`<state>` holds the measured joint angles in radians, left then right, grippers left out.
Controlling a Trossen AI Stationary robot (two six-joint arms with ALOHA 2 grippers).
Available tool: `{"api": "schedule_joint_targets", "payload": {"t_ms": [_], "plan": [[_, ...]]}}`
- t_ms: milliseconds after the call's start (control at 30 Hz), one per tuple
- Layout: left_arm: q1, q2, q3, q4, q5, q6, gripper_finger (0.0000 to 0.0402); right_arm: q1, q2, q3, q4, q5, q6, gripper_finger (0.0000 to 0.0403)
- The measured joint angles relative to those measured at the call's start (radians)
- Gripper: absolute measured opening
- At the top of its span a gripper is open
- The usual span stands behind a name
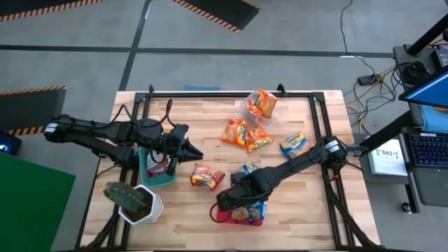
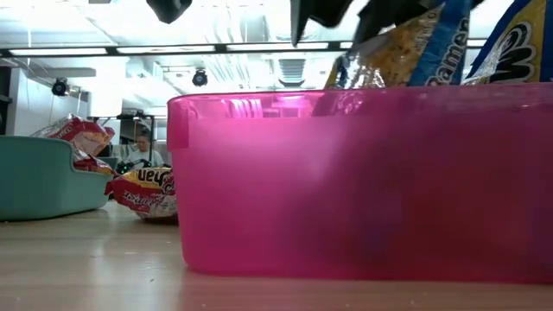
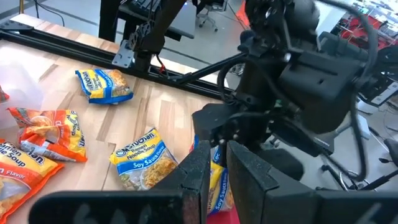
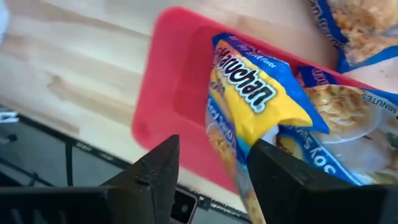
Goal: Sort Maruchan noodles
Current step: Put the top left blue noodle pack into the red bin, then put the right orange noodle pack into the transparent bin
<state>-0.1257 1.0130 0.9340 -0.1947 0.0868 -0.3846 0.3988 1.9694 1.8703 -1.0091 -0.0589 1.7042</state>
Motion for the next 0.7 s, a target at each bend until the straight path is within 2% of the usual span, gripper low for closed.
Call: {"api": "schedule_joint_targets", "payload": {"t_ms": [467,700], "plan": [[0.0,0.0,0.019,-0.007,0.001,0.001,0.0037,0.0,-0.002,0.208,-0.171,0.043,-0.173,0.017],[0.0,-0.002,0.02,-0.062,0.008,-0.002,0.0037,0.0,-0.002,0.282,-0.237,0.084,-0.267,0.0141]]}}
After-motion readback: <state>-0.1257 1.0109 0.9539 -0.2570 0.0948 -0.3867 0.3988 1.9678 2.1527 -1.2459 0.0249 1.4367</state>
